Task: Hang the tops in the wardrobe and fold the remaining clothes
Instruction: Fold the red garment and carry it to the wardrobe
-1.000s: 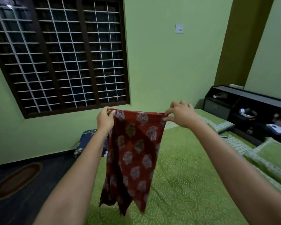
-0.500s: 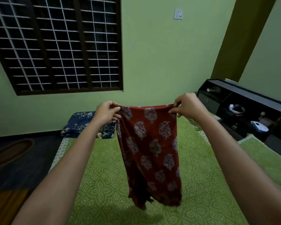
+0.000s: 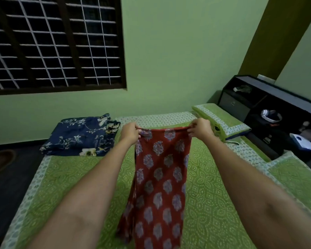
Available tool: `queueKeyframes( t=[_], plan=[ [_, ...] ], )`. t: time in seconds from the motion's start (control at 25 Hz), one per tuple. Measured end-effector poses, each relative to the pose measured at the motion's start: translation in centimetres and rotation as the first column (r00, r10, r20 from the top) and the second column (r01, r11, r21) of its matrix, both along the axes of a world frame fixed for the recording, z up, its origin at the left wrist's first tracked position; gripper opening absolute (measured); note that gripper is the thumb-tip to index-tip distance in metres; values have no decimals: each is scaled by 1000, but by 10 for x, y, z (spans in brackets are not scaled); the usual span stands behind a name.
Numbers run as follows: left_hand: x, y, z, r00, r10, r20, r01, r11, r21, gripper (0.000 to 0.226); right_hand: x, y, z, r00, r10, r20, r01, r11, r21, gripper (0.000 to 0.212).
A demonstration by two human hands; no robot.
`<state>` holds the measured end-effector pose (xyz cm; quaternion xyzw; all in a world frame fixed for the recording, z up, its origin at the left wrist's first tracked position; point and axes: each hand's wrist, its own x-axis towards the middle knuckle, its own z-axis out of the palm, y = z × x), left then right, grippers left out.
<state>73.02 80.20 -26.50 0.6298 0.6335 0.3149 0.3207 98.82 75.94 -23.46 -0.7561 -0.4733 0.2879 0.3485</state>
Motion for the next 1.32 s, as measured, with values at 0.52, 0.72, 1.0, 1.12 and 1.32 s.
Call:
queueKeyframes(
  t=[0.52,0.72,1.0,1.12,1.32],
  plan=[
    [18,12,-171,976,-134,-174,176,952,249,12,36,11,-170,962,44,268,-55,998,34,11],
    [5,-56,-377,911,-317,-263,337,941,33,19,42,-57,-368,961,189,204,-133,957,-259,9],
    [-8,-120,-583,671,-514,-534,524,839,-149,16,39,-129,-582,891,420,172,-287,816,-502,18],
    [7,-110,-574,539,-499,-679,568,810,-144,28,41,-130,-597,765,571,296,-398,782,-480,15],
    [34,-90,-530,224,-709,-668,564,654,-504,21,51,-115,-576,636,752,172,-524,585,-619,17]
  ],
)
